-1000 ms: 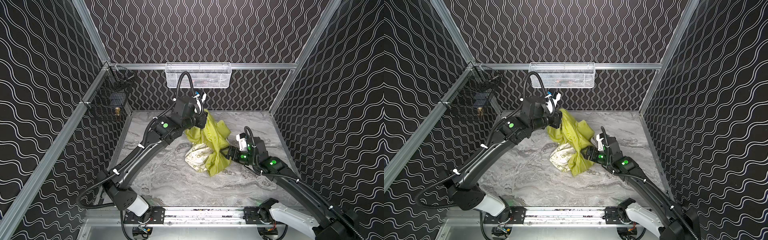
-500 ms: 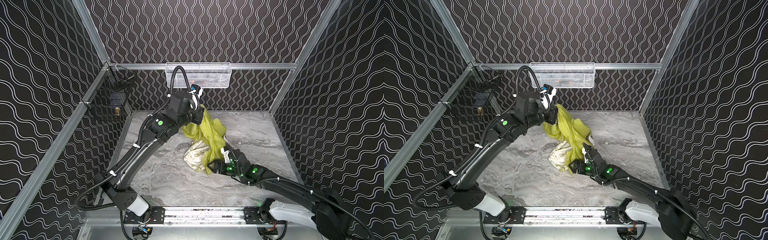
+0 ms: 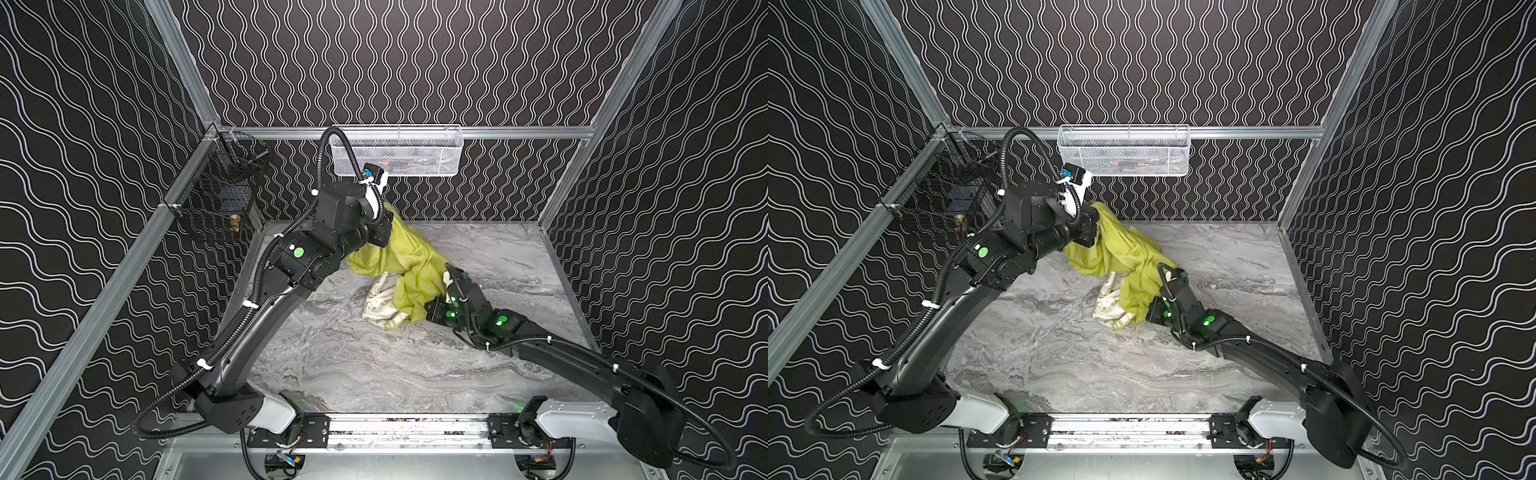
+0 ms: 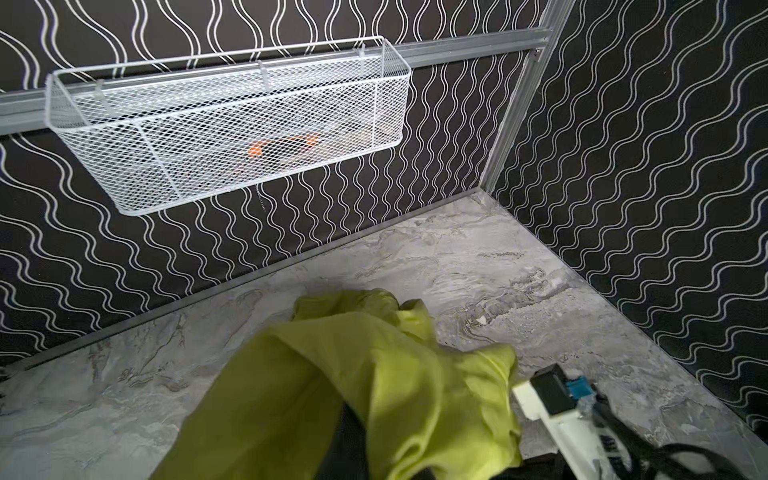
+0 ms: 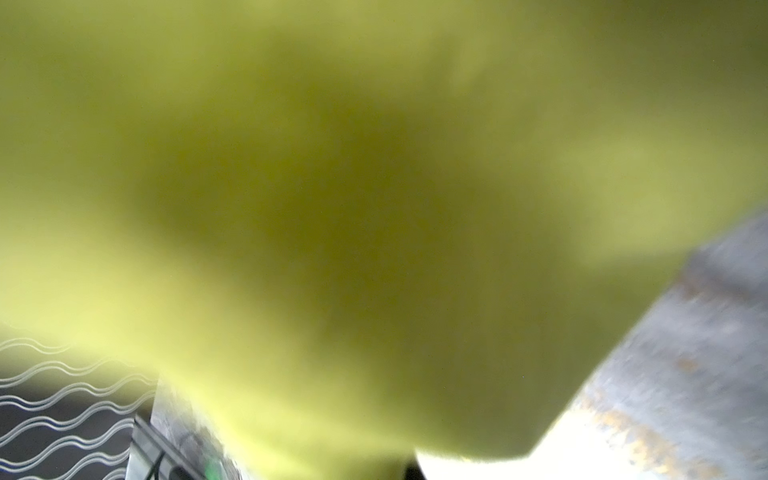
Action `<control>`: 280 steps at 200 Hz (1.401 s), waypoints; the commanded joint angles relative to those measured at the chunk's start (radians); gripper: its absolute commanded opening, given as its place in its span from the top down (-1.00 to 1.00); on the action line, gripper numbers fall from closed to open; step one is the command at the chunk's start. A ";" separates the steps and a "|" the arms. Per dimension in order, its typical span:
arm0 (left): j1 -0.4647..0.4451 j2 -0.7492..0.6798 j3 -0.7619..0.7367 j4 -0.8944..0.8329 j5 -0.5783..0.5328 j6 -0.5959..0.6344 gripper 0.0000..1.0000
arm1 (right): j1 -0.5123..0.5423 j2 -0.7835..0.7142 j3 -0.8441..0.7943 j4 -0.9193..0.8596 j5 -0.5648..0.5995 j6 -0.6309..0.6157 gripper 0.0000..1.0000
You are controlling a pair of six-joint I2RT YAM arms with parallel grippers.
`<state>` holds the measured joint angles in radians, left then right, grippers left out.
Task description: Zip up the jacket
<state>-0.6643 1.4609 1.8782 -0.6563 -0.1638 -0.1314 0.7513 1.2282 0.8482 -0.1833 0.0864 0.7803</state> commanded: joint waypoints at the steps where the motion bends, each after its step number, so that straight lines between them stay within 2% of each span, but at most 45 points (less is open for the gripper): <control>1: 0.005 -0.004 0.031 0.015 -0.035 0.041 1.00 | -0.040 -0.056 0.043 -0.059 0.032 -0.073 1.00; 41: 0.006 0.017 0.098 -0.007 -0.077 0.092 1.00 | -0.148 -0.138 0.143 -0.139 -0.070 -0.193 1.00; 69: 0.005 0.027 0.137 -0.009 -0.112 0.133 1.00 | -0.216 -0.140 0.285 -0.219 -0.136 -0.253 1.00; 178: 0.005 -0.026 0.145 -0.023 -0.224 0.235 1.00 | -0.278 -0.105 0.672 -0.392 -0.217 -0.352 1.00; 224: 0.007 -0.042 0.099 -0.025 -0.298 0.259 1.00 | -0.308 -0.092 0.692 -0.402 -0.282 -0.341 1.00; 229: 0.006 -0.043 0.094 -0.029 -0.301 0.259 1.00 | -0.342 -0.089 0.691 -0.404 -0.290 -0.340 1.00; 280: 0.010 -0.044 0.008 -0.043 -0.306 0.244 1.00 | -0.438 -0.077 0.648 -0.392 -0.380 -0.334 1.00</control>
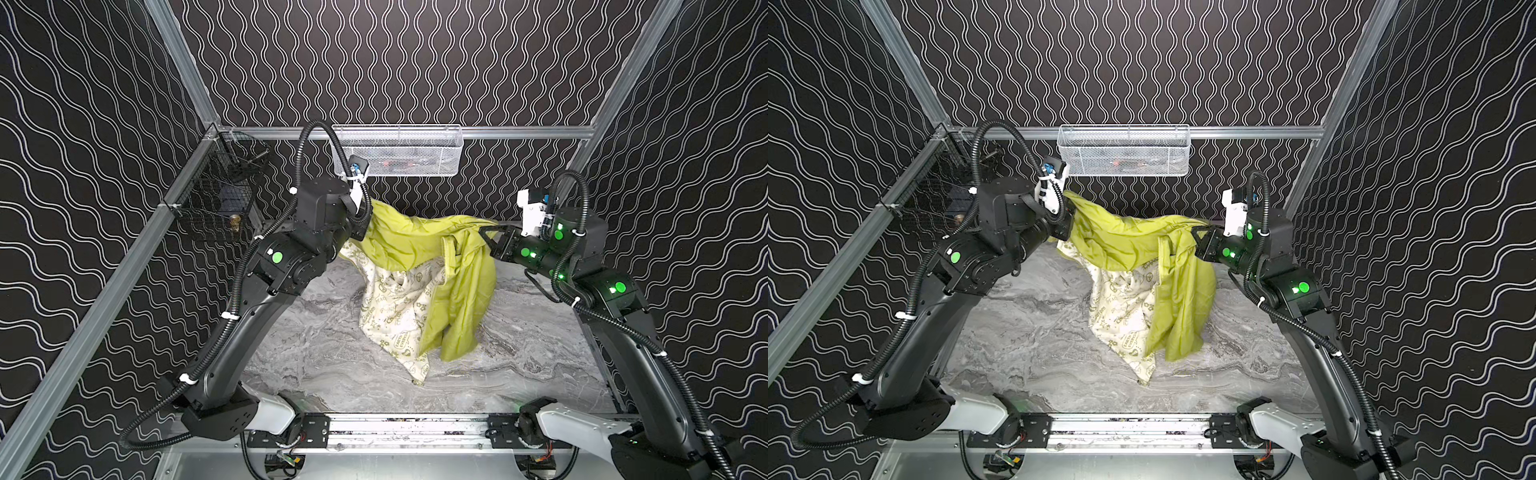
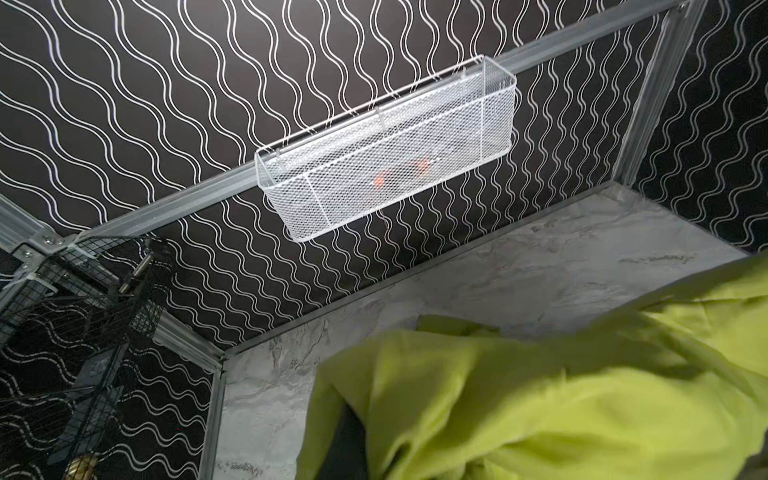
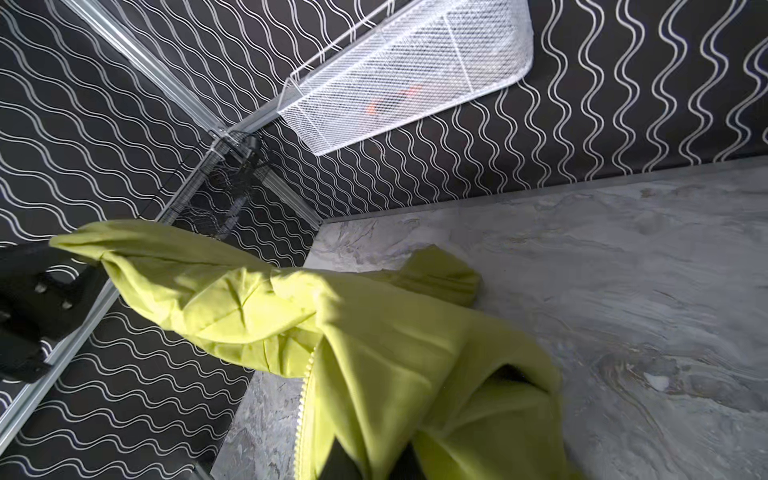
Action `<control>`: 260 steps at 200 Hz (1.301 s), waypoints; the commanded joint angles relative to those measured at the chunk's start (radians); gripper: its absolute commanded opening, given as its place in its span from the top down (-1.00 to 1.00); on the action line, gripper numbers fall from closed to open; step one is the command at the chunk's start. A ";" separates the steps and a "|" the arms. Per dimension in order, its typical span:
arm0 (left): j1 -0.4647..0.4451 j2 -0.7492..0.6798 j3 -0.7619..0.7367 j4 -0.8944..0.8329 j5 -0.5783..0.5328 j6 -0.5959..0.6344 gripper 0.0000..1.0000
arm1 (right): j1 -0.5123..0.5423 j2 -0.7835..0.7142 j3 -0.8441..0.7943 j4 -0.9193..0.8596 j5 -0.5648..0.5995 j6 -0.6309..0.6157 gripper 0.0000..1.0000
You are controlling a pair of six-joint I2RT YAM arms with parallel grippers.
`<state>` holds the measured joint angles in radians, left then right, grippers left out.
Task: Zip up the jacket
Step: 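Lay the jacket flat on the table with both grippers, spreading it open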
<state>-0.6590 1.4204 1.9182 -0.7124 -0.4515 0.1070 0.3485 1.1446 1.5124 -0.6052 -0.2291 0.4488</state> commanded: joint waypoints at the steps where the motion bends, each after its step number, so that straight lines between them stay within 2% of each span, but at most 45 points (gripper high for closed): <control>1: 0.006 -0.002 -0.034 0.012 -0.019 0.005 1.00 | -0.037 0.008 -0.018 0.031 -0.066 -0.003 1.00; 21: 0.026 0.049 -0.047 -0.024 -0.033 -0.005 1.00 | -0.076 0.047 -0.036 0.019 -0.119 -0.005 1.00; 52: 0.154 0.186 -0.043 -0.086 0.013 -0.095 1.00 | -0.103 0.177 -0.017 -0.024 -0.130 -0.011 1.00; 108: 0.288 0.275 -0.212 0.110 0.093 -0.289 1.00 | -0.105 0.399 0.005 0.113 -0.097 0.038 1.00; 143: 0.357 0.336 -0.276 0.207 0.142 -0.398 1.00 | -0.110 0.576 0.103 0.155 -0.088 0.078 1.00; 170: 0.396 0.422 -0.263 0.216 0.181 -0.479 1.00 | -0.118 0.712 0.197 0.158 -0.085 0.107 1.00; 202: 0.453 0.523 -0.259 0.229 0.268 -0.572 1.00 | -0.150 0.858 0.281 0.135 -0.099 0.138 0.87; 222: 0.494 0.589 -0.225 0.228 0.352 -0.610 1.00 | -0.182 0.911 0.298 0.144 -0.136 0.162 0.69; 229: 0.510 0.615 -0.205 0.223 0.393 -0.620 0.86 | -0.193 0.926 0.308 0.138 -0.147 0.165 0.55; 248: 0.529 0.650 -0.162 0.196 0.465 -0.622 0.30 | -0.222 0.953 0.337 0.106 -0.165 0.154 0.14; 260: 0.530 0.629 -0.188 0.213 0.477 -0.612 0.09 | -0.237 0.943 0.341 0.083 -0.160 0.136 -0.08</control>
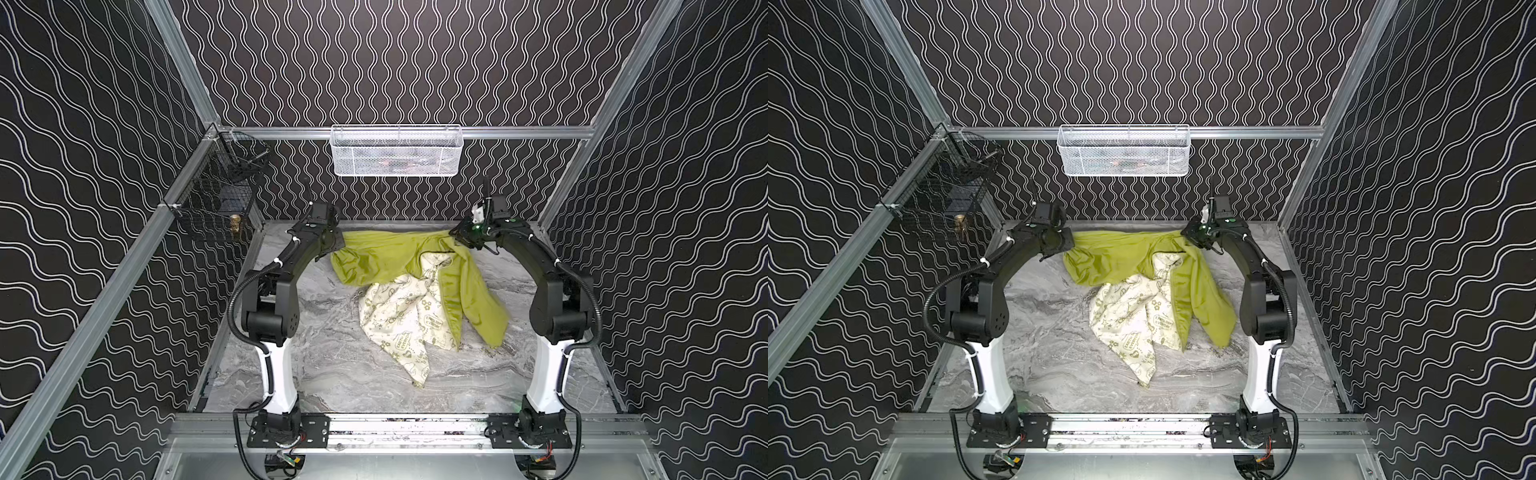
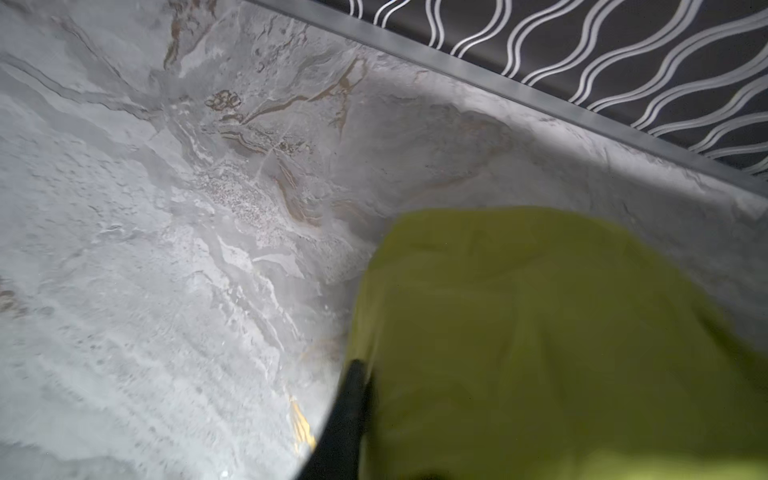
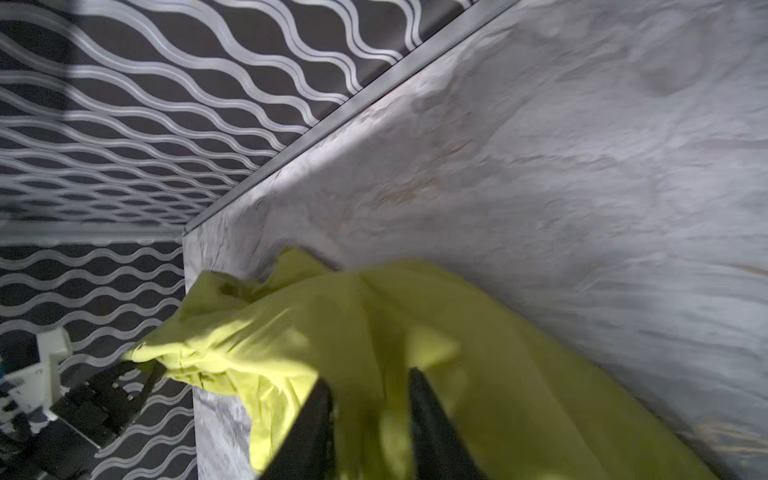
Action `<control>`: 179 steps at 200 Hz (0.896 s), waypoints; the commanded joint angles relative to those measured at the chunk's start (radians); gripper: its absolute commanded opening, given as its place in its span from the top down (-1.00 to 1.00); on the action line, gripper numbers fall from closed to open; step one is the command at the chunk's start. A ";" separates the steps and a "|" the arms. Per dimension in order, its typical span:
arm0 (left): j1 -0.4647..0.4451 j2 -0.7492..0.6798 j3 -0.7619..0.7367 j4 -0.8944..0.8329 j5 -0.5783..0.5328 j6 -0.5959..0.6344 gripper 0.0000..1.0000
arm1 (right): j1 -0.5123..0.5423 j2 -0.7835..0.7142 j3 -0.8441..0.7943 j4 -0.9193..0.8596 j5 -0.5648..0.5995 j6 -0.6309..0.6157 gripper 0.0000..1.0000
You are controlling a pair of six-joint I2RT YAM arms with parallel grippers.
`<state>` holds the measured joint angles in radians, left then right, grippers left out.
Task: Zip up the jacket
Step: 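Lay the jacket flat on the table with both grippers, spreading it open, then release the jacket and draw both grippers back toward the robot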
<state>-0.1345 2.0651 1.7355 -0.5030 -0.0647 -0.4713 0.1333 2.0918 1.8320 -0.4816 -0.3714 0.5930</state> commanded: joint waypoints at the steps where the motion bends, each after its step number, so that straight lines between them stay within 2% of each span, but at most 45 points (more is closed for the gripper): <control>1: 0.006 -0.020 -0.009 0.006 0.090 -0.034 0.07 | -0.024 -0.006 0.020 -0.041 -0.016 -0.010 -0.09; 15: 0.009 -0.070 -0.074 0.036 0.099 -0.039 -0.09 | -0.041 -0.043 -0.011 -0.041 -0.008 -0.027 -0.29; 27: 0.021 -0.120 -0.138 0.055 0.114 -0.055 -0.18 | -0.057 -0.088 -0.049 -0.036 -0.005 -0.041 -0.38; 57: 0.062 -0.282 -0.310 0.112 0.163 -0.093 -0.22 | -0.083 -0.228 -0.139 -0.048 0.039 -0.087 -0.47; 81: 0.070 -0.416 -0.407 0.103 0.173 -0.085 -0.24 | -0.084 -0.334 -0.219 -0.064 0.058 -0.122 -0.47; 129: 0.071 -0.647 -0.604 0.051 0.318 -0.064 -0.25 | -0.080 -0.564 -0.455 -0.076 0.066 -0.176 -0.43; 158: 0.069 -0.766 -0.772 0.077 0.426 -0.111 -0.27 | -0.060 -0.678 -0.646 -0.075 0.069 -0.189 -0.42; 179: 0.060 -0.827 -0.912 0.124 0.483 -0.167 -0.23 | -0.006 -0.734 -0.786 -0.055 0.076 -0.172 -0.38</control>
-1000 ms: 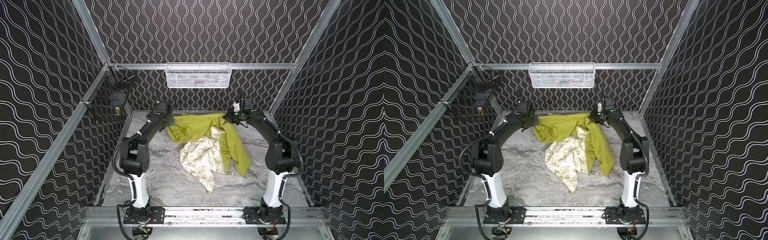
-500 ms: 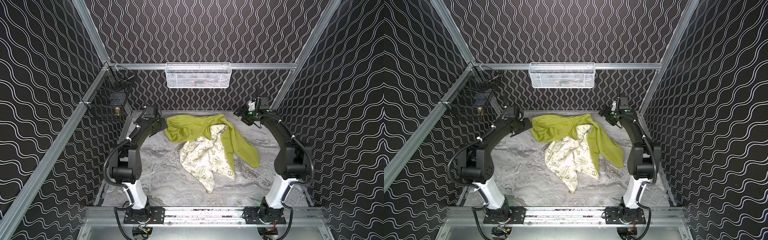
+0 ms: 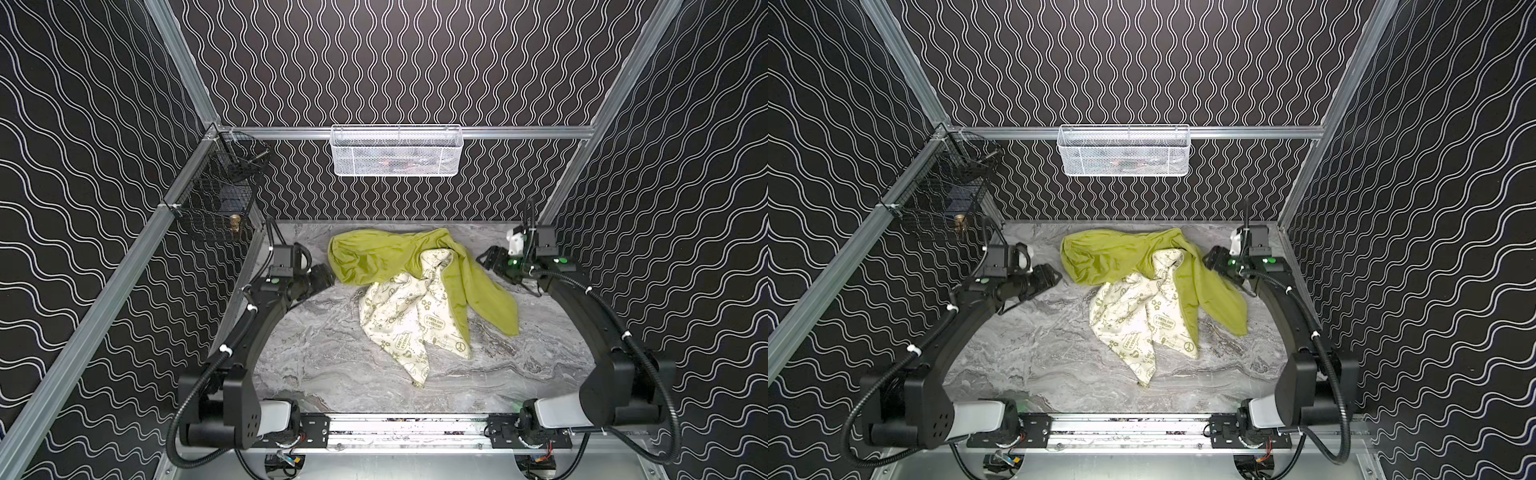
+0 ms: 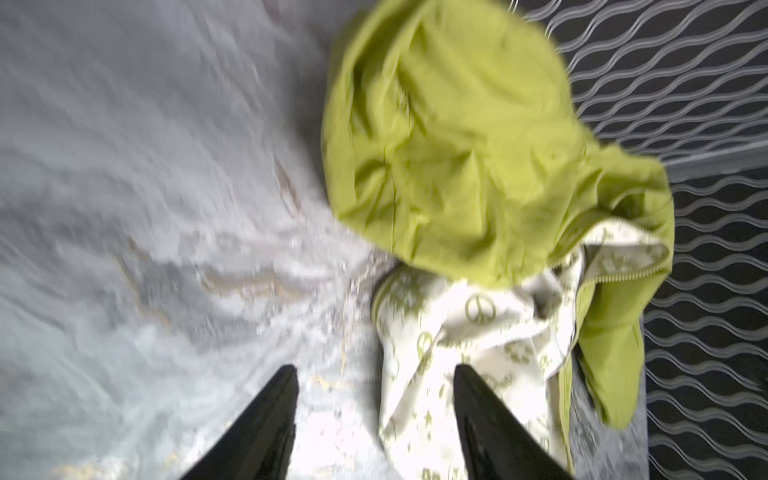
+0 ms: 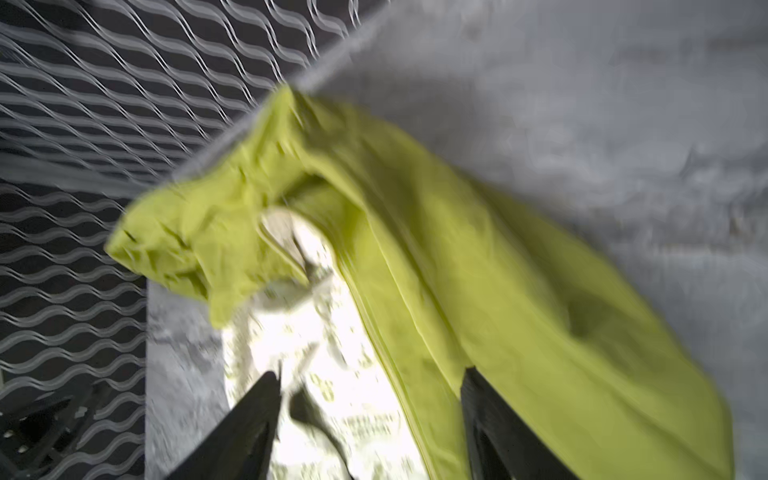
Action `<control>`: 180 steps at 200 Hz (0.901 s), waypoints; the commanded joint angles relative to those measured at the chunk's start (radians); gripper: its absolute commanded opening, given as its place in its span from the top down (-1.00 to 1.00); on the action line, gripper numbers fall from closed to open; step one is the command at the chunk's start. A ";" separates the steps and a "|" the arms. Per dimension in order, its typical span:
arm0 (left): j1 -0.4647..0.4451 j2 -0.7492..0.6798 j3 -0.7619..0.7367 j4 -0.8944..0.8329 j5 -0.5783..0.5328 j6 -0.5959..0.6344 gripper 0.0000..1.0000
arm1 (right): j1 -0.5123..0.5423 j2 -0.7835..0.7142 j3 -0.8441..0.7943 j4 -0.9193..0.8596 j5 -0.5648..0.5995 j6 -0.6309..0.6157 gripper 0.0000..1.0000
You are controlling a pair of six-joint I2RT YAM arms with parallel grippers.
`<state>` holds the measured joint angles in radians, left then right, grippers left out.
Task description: Zip up the jacket
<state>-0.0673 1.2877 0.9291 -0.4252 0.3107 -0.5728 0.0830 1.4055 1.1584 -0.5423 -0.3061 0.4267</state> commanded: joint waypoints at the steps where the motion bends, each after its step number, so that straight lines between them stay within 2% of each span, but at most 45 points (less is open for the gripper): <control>1: -0.008 -0.051 -0.112 0.050 0.109 -0.069 -0.23 | 0.048 -0.049 -0.118 0.007 0.012 -0.004 -0.37; 33: -0.052 -0.067 -0.283 0.206 0.166 -0.176 -0.23 | 0.229 -0.057 -0.266 0.067 0.069 0.080 -0.12; 55: -0.111 -0.025 -0.336 0.303 0.174 -0.222 -0.27 | 0.346 -0.022 -0.288 0.113 0.095 0.156 -0.12; 74: -0.151 0.021 -0.374 0.398 0.171 -0.251 -0.29 | 0.431 0.009 -0.287 0.126 0.154 0.192 -0.27; 98: -0.200 0.083 -0.395 0.492 0.163 -0.274 -0.29 | 0.434 0.029 -0.293 0.104 0.217 0.204 -0.43; 116: -0.238 0.126 -0.404 0.545 0.150 -0.283 -0.28 | 0.420 0.029 -0.296 0.078 0.257 0.189 -0.47; 164: -0.321 0.198 -0.460 0.682 0.136 -0.340 -0.24 | 0.371 0.010 -0.359 0.090 0.234 0.165 -0.38; 180: -0.337 0.219 -0.472 0.707 0.130 -0.345 -0.20 | 0.366 0.029 -0.379 0.097 0.237 0.166 -0.27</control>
<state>-0.3843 1.4792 0.4774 0.2466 0.4759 -0.8837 0.4557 1.4189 0.8017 -0.4511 -0.0734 0.5926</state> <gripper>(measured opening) 0.618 0.675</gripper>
